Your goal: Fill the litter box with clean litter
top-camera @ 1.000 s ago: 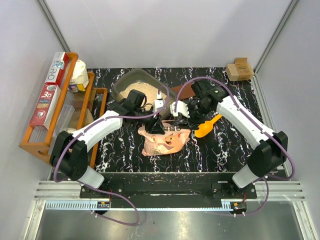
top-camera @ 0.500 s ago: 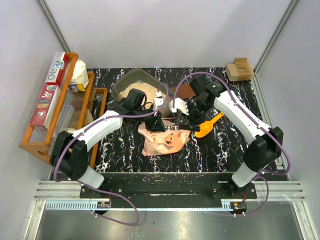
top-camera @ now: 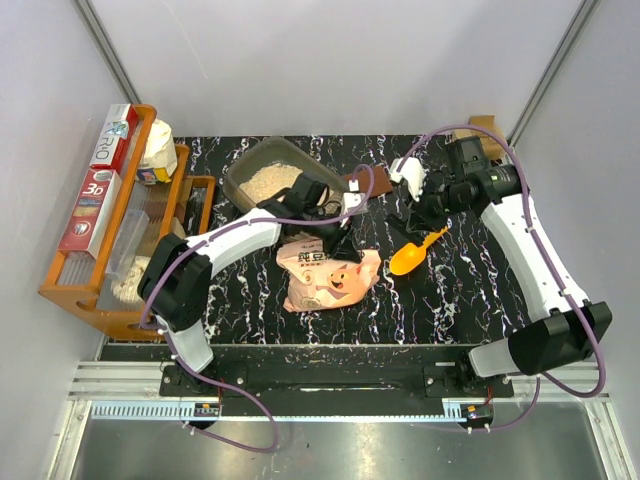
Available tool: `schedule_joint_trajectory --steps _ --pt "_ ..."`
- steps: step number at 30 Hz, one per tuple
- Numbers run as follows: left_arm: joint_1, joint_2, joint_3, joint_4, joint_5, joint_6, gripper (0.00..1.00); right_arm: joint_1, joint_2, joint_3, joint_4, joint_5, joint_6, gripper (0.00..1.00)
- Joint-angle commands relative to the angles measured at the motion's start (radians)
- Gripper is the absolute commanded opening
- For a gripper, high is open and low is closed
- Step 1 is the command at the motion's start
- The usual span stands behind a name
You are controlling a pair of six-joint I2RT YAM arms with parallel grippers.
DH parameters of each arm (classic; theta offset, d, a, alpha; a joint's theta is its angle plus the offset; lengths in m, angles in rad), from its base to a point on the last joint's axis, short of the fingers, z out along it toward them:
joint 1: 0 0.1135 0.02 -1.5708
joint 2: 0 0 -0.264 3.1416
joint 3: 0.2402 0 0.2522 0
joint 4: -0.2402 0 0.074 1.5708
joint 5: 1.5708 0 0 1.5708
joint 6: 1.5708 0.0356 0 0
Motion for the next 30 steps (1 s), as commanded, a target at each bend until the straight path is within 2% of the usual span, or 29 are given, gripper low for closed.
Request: schedule_joint_trajectory --steps 1,4,8,10,14,21,30 --pt "-0.033 0.015 0.056 0.053 0.035 0.002 0.33 0.005 -0.05 -0.063 0.031 -0.06 0.05 0.0" --pt "-0.044 0.026 0.051 0.048 0.02 0.005 0.24 0.006 -0.047 -0.09 0.022 -0.068 0.016 0.0" --pt "-0.047 0.018 0.036 0.073 -0.003 -0.011 0.14 0.043 -0.034 -0.11 -0.038 -0.082 -0.175 0.0" --pt "-0.049 0.015 0.033 0.08 -0.014 -0.016 0.11 0.067 -0.022 -0.11 -0.058 -0.048 -0.216 0.0" --pt "-0.049 0.007 0.032 0.086 -0.033 -0.027 0.08 0.12 0.005 -0.102 -0.061 0.006 -0.283 0.0" --pt "-0.047 -0.002 0.019 0.108 -0.026 -0.044 0.03 0.169 0.058 -0.094 -0.032 0.082 -0.291 0.0" --pt "-0.049 -0.002 0.021 0.137 -0.017 -0.076 0.02 0.183 0.073 -0.105 -0.019 0.079 -0.277 0.0"
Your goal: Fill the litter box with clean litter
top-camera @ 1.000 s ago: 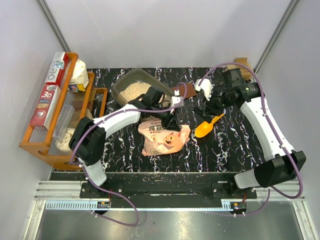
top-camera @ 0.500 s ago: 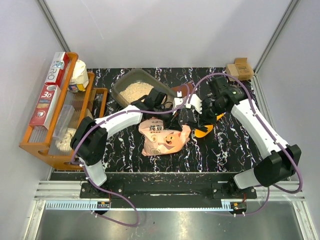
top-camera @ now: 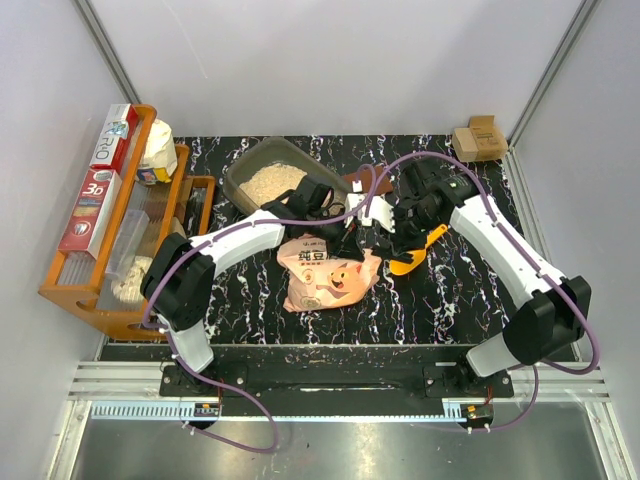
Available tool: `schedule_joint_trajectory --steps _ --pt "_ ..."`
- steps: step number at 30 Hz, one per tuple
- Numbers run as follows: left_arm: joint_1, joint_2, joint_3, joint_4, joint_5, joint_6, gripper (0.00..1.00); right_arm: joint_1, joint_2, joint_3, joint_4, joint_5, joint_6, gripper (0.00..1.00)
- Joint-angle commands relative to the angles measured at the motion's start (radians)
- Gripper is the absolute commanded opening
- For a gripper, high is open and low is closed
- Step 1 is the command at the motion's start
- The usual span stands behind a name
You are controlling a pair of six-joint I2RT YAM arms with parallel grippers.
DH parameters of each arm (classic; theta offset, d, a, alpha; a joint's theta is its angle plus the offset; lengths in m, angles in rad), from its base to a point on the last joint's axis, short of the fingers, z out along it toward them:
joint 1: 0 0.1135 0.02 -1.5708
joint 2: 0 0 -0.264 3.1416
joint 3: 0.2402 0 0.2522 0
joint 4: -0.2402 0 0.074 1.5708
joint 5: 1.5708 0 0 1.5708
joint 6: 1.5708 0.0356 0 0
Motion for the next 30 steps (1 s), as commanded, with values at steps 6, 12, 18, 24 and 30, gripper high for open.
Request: schedule_joint_trajectory --steps 6,12,18,24,30 --pt "-0.009 -0.018 0.007 0.162 0.045 -0.072 0.02 0.027 0.023 -0.013 0.012 0.003 -0.002 0.0" --pt "-0.007 -0.015 0.006 0.161 0.046 -0.071 0.02 0.041 0.011 -0.001 0.049 0.028 0.029 0.0" --pt "-0.007 -0.023 -0.013 0.168 0.04 -0.072 0.01 0.04 -0.059 -0.027 0.104 0.117 0.043 0.0" --pt "-0.006 -0.025 -0.017 0.171 0.039 -0.08 0.01 0.012 -0.089 -0.053 0.132 0.109 0.087 0.0" --pt "-0.006 -0.026 -0.019 0.179 0.039 -0.087 0.01 0.004 -0.072 -0.056 0.119 0.063 0.089 0.0"
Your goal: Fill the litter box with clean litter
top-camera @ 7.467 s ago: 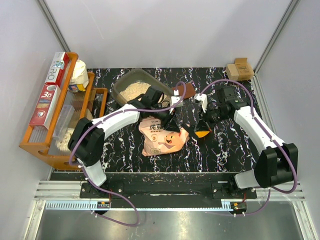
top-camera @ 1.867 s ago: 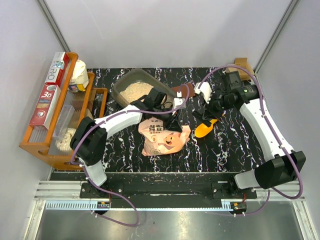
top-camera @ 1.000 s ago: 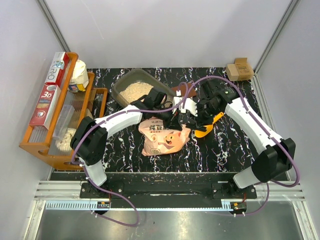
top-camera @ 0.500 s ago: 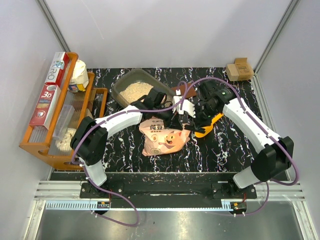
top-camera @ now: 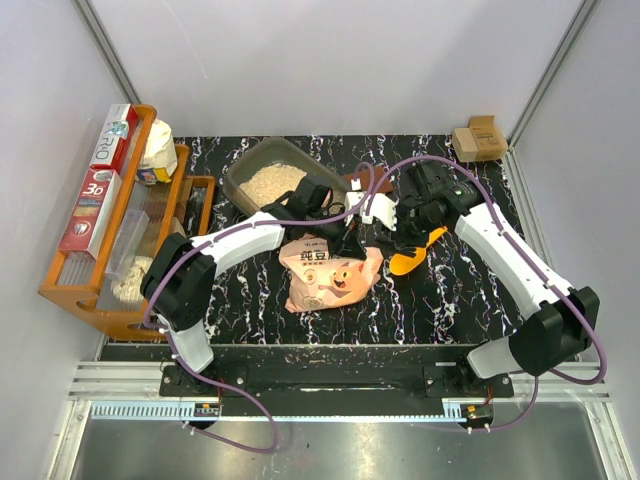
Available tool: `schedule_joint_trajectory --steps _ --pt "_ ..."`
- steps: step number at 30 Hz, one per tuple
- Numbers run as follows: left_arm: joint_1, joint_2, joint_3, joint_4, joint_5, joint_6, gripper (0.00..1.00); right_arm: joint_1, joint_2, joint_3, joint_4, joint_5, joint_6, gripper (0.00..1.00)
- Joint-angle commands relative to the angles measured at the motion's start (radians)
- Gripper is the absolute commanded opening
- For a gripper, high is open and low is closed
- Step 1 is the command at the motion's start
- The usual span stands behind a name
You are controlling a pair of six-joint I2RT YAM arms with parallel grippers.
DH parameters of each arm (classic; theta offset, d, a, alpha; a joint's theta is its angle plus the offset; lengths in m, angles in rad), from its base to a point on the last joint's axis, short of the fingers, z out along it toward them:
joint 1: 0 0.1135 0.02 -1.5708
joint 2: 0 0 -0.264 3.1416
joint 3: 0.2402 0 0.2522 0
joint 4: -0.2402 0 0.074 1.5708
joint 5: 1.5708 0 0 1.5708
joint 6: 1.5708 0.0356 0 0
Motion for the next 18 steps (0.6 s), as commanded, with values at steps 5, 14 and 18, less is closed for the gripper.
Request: schedule_joint_trajectory --steps 5,14,18 --pt "-0.006 -0.029 0.005 0.102 0.032 -0.019 0.02 -0.005 0.011 -0.005 -0.027 -0.08 -0.005 0.0" --pt "-0.007 -0.031 0.0 0.111 0.033 -0.022 0.02 -0.003 0.041 0.001 -0.048 -0.079 -0.013 0.0" --pt "-0.004 -0.029 -0.005 0.125 0.026 -0.036 0.06 -0.002 0.055 0.006 -0.056 -0.088 -0.014 0.0"
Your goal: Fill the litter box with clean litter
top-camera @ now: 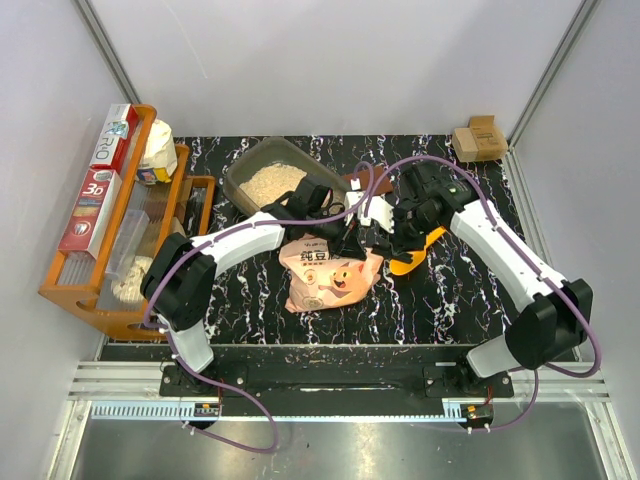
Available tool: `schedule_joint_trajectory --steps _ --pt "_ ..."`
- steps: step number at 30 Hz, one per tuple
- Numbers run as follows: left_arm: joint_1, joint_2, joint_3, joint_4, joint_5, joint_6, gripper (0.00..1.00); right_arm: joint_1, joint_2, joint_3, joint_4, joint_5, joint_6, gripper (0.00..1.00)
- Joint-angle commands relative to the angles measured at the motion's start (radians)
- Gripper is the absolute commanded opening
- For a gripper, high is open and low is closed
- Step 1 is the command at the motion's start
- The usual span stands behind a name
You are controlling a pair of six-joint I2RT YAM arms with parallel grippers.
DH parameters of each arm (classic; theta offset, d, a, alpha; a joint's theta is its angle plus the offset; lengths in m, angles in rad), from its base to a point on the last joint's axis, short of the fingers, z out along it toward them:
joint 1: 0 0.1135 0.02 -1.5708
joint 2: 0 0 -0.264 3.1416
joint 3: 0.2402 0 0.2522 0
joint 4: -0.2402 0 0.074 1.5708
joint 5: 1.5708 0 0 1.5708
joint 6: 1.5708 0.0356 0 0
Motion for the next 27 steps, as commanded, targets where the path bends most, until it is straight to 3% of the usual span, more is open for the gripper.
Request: schedule_joint_trajectory --steps 1,5,12,27 --pt "-0.004 -0.031 -0.002 0.12 0.024 -0.014 0.08 0.002 0.028 0.011 -0.034 -0.036 -0.008 0.0" --pt "0.008 -0.034 -0.013 0.124 0.017 -0.027 0.14 0.011 0.031 0.04 -0.082 -0.064 -0.027 0.0" --pt "0.052 -0.083 -0.053 0.065 0.019 0.018 0.34 0.032 0.03 0.063 -0.093 -0.044 -0.036 0.0" --pt "0.08 -0.213 -0.189 -0.071 -0.019 0.151 0.38 0.092 0.068 0.126 -0.114 -0.001 -0.07 0.0"
